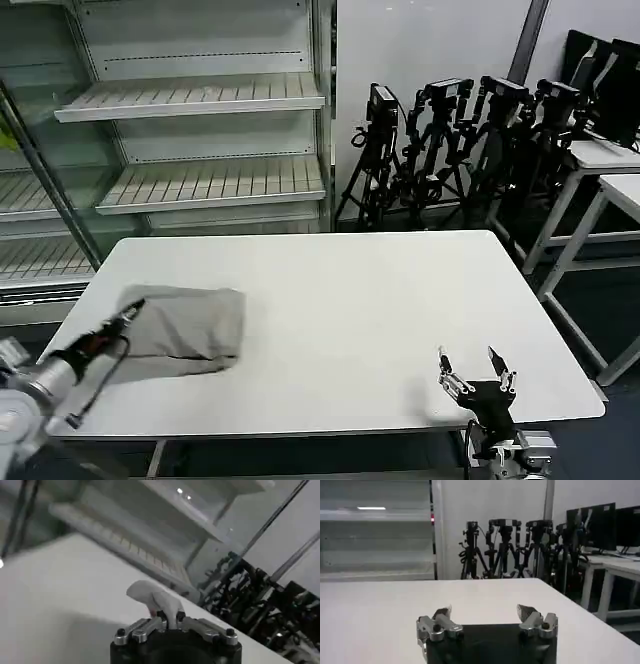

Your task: Fold and organize the clothes.

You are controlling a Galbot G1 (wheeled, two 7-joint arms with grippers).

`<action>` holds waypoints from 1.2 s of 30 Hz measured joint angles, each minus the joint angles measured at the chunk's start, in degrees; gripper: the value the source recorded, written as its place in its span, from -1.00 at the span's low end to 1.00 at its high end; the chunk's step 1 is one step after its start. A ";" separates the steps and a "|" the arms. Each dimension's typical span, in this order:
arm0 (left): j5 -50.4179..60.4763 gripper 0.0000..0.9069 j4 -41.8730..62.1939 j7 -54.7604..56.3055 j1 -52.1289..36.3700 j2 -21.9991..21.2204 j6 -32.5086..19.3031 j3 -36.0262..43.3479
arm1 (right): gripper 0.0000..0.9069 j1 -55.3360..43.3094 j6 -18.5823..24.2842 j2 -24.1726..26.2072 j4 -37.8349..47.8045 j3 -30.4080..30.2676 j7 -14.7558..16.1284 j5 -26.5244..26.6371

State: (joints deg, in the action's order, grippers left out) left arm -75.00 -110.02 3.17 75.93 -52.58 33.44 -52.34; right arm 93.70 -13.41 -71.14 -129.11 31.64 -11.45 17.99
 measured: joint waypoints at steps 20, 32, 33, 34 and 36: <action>17.80 -0.96 -1.12 6.37 -17.08 -12.16 -0.15 32.68 | 1.00 3.42 0.94 -1.79 -3.48 0.90 0.42 -3.19; 20.71 1.00 11.94 13.64 -30.66 -28.87 -0.49 48.09 | 1.00 4.03 0.97 -2.03 -3.56 1.18 0.47 -3.36; 21.24 1.00 12.70 13.87 -31.28 -29.67 -0.63 48.65 | 1.00 3.92 0.96 -1.98 -3.45 1.19 0.47 -3.33; 21.73 1.00 13.26 13.98 -31.70 -30.27 -0.85 49.10 | 1.00 3.80 0.95 -1.92 -3.35 1.21 0.45 -3.32; 23.19 1.00 14.24 14.11 -32.50 -31.32 -1.47 49.91 | 1.00 3.64 0.96 -1.80 -3.14 1.28 0.45 -3.35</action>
State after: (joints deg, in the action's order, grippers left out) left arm -51.81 -95.78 17.28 43.43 -83.90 31.96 -2.43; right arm 97.33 -12.45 -72.94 -132.24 32.92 -11.00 14.64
